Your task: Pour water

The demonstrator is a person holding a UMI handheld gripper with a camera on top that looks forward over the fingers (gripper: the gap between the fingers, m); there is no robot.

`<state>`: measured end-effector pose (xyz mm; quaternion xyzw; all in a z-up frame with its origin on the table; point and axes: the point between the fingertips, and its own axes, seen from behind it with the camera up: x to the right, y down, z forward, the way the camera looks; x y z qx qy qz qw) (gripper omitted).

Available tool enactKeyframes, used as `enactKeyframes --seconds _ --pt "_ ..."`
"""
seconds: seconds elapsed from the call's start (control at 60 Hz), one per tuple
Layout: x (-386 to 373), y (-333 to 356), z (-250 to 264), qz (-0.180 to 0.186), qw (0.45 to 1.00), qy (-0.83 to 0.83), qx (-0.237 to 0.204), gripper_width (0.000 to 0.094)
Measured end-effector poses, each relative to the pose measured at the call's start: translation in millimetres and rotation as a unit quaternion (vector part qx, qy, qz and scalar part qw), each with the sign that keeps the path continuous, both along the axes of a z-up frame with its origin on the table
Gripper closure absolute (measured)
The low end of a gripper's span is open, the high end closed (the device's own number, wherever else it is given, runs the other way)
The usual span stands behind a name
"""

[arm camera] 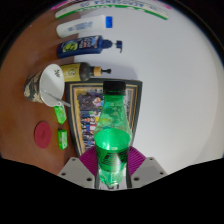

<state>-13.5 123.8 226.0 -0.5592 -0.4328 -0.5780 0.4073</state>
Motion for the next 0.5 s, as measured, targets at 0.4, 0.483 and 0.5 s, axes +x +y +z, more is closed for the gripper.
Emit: enactKeyframes --seconds 0.4,0.483,0.5 --pt "-13.5 28.4 -30.1 0.007 0.979 -0.197 -0.055 0.058" --pt "-15.4 30.1 -31.5 0.01 0.988 -0.142 -0.06 0.058" --pt "-15.7 30.4 -31.7 0.01 0.99 -0.125 -0.061 0.0581"
